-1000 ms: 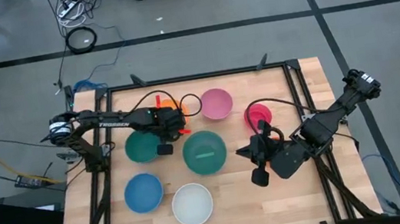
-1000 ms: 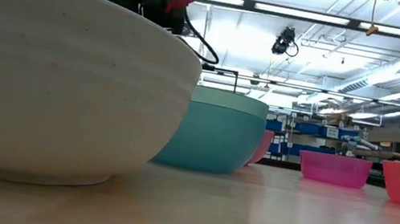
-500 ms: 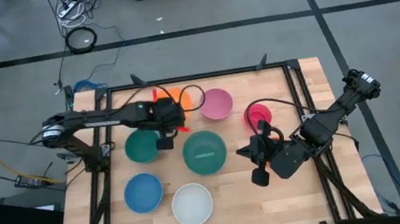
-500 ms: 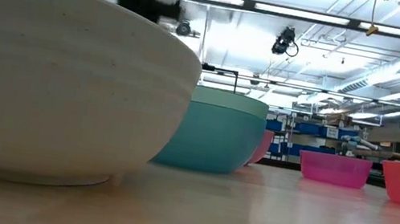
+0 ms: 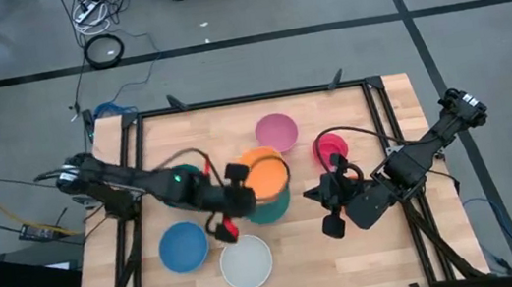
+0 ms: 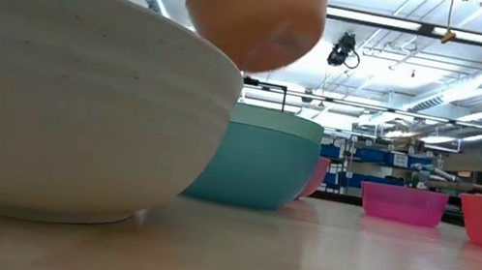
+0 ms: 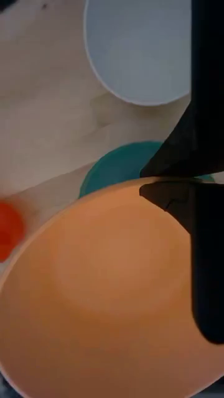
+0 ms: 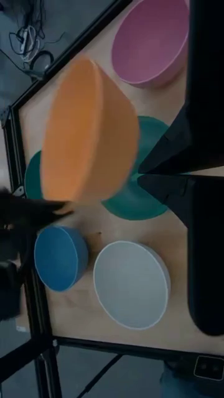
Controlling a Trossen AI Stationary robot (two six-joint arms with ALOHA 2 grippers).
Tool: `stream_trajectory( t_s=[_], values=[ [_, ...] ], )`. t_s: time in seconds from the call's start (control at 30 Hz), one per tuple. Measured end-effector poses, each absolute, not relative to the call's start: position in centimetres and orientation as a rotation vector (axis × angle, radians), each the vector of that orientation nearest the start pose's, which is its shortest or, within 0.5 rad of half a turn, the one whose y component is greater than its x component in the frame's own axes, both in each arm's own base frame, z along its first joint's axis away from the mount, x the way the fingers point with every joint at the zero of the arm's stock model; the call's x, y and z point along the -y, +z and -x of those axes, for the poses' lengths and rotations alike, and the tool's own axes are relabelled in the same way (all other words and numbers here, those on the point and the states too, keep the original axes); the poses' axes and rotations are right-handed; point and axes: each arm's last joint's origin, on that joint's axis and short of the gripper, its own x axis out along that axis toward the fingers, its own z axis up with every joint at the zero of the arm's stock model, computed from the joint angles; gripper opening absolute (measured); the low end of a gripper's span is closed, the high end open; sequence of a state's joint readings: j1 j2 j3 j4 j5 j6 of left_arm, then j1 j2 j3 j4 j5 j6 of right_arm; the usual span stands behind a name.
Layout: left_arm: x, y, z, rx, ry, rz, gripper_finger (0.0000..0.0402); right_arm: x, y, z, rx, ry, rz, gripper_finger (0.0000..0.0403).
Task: Nest bowls inside each other
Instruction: Stack the orange bowl on top of the green bowl
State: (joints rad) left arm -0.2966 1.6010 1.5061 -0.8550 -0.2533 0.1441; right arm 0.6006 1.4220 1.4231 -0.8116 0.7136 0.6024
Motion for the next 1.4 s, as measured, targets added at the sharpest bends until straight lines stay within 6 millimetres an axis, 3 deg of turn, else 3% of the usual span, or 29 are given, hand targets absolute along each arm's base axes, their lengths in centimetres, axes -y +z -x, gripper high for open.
stream_trajectory(
  t_s=[0.33,0.53,1.4],
  values=[
    [10.6,27.4,-34.2,-1.111,-0.06,-0.36,0.0008,-14.7,36.0,-24.8,-0.575,-0.289,-0.089,0.0],
    [10.9,25.5,-35.1,-1.16,-0.075,-0.371,0.001,-14.7,36.0,-24.8,-0.575,-0.289,-0.088,0.0002],
    [11.1,25.8,-35.2,-1.142,-0.114,-0.27,0.0058,-14.7,36.0,-24.8,-0.581,-0.279,-0.096,0.0006]
  ],
)
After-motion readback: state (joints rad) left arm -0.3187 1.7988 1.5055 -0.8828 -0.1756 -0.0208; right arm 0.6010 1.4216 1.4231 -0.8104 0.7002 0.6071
